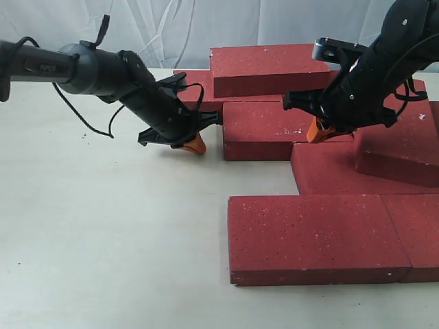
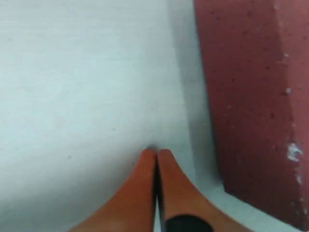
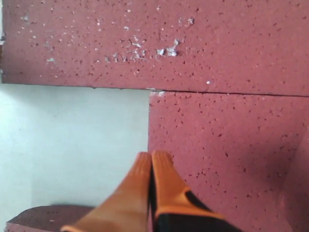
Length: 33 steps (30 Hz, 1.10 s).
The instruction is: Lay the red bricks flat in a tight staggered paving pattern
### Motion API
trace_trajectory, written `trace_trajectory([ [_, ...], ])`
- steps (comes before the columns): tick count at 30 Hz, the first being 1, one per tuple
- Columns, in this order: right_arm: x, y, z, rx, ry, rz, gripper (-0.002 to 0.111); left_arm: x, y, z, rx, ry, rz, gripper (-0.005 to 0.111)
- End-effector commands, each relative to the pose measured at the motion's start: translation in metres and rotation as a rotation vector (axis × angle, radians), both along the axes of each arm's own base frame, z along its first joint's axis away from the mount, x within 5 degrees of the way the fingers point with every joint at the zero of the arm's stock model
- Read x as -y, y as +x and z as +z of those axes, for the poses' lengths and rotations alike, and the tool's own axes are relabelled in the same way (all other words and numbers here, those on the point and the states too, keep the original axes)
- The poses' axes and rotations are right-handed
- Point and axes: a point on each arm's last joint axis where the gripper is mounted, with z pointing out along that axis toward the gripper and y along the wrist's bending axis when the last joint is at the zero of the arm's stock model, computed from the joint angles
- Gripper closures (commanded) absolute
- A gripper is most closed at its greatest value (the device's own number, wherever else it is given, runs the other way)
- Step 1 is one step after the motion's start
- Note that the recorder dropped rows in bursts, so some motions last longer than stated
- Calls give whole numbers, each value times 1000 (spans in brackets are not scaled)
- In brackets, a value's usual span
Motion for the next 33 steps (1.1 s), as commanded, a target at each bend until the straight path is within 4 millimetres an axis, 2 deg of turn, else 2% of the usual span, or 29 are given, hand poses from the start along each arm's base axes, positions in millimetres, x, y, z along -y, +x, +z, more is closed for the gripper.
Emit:
trace_trajectory([
  [1, 1, -3, 14, 37, 16, -2, 109, -20, -4, -1, -115, 36, -51, 107],
  [6, 2, -7, 24, 53, 21, 1, 109, -30, -16, -7, -239, 172, -75, 107],
  [11, 2, -10, 31, 65, 25, 4, 109, -29, -27, 4, -229, 284, -114, 107],
  [16, 3, -13, 37, 66, 28, 8, 109, -33, -48, 51, -64, 316, -141, 107],
  [17, 3, -13, 37, 66, 28, 8, 109, -35, -51, 55, -48, 324, -146, 107],
  [22, 3, -13, 37, 69, 23, 15, 109, -54, -75, 103, 87, 379, -171, 107],
  [25, 8, -13, 36, 84, -41, 49, 109, -63, -92, 134, 197, 359, -152, 107],
  [29, 14, -12, 35, 90, -115, 29, 109, -71, -110, 164, 342, 303, -107, 107],
  [33, 22, -8, 36, 117, -133, -23, 109, -74, -120, 184, 401, 251, -77, 107],
])
